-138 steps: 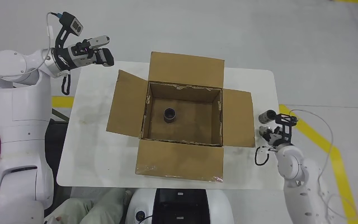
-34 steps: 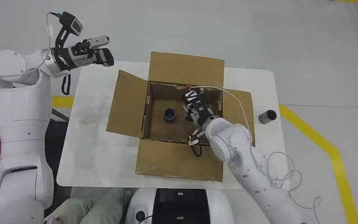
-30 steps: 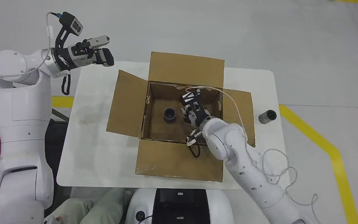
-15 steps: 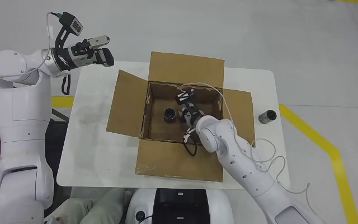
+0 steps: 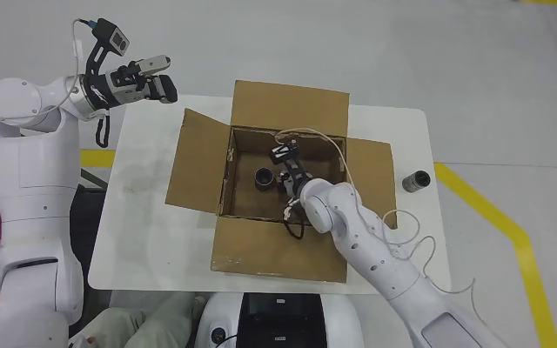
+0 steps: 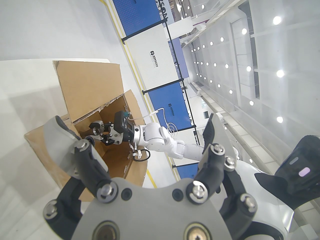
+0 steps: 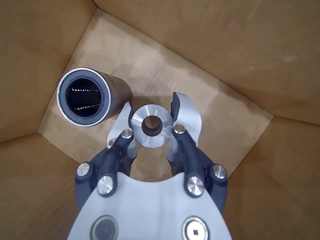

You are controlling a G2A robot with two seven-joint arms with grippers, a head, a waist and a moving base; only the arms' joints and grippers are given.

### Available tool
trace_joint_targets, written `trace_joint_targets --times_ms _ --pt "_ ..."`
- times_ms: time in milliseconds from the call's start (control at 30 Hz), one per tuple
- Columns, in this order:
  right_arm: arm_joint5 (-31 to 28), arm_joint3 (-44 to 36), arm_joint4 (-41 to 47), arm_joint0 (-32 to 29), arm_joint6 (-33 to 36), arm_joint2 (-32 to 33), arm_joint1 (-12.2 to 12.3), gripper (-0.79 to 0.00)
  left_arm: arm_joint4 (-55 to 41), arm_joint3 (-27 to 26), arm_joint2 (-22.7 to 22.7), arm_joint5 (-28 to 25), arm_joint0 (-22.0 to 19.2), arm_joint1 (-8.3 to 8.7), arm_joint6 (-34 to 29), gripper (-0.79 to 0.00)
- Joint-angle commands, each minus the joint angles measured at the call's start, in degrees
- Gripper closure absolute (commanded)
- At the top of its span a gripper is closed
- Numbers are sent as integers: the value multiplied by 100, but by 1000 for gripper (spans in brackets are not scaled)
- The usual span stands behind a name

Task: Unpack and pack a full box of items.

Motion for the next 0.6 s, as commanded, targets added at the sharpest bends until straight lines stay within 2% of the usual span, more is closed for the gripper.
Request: trace_joint_targets --times_ms 0,133,333,567 --pt "-11 3 -17 -6 29 4 -5 -286 0 0 0 0 0 0 0 -785" --pt "-46 -10 -56 -33 87 15 -15 -345 0 0 0 0 0 0 0 -785" --pt "-65 -132 -151 -83 166 55 -17 -351 0 0 0 0 0 0 0 -785" --pt "-41 -789 -418 -342 277 303 56 -357 0 0 0 0 0 0 0 -785"
